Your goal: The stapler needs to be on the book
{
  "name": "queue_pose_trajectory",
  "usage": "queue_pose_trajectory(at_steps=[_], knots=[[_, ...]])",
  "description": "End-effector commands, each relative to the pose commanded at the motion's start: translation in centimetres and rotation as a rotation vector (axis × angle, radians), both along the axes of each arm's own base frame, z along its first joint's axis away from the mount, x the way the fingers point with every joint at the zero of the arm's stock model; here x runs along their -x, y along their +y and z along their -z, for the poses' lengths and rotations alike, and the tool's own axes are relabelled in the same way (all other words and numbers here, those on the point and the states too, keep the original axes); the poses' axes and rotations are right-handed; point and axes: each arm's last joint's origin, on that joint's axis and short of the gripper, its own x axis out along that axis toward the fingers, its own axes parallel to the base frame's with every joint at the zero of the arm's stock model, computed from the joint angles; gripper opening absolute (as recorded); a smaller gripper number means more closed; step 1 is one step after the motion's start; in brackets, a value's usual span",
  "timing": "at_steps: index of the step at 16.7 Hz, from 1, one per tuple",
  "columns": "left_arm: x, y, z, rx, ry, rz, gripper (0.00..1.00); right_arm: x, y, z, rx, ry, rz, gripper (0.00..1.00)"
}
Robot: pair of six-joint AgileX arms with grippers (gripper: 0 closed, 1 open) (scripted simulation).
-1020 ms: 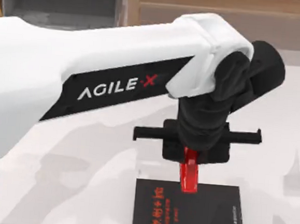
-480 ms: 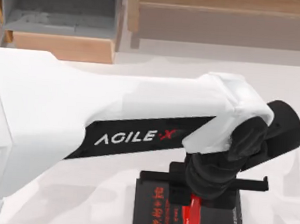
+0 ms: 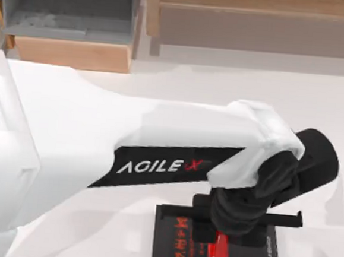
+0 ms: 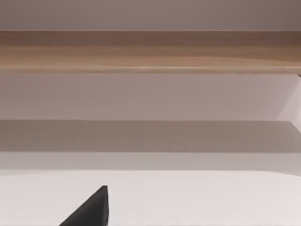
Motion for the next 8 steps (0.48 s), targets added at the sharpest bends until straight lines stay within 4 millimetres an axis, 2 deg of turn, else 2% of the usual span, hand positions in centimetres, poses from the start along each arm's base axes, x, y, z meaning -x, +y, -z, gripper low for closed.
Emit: queue_pose_trajectory(at_steps=[5,8], knots=[[-0.01,0.02,0.36,0.000,0.000,0.000,0.00,0.00,0.00,0.00,0.000,0.000,0.000,1.00],[-0.01,0.02,0.36,0.000,0.000,0.000,0.23,0.00,0.00,0.00,0.000,0.000,0.000,1.00]])
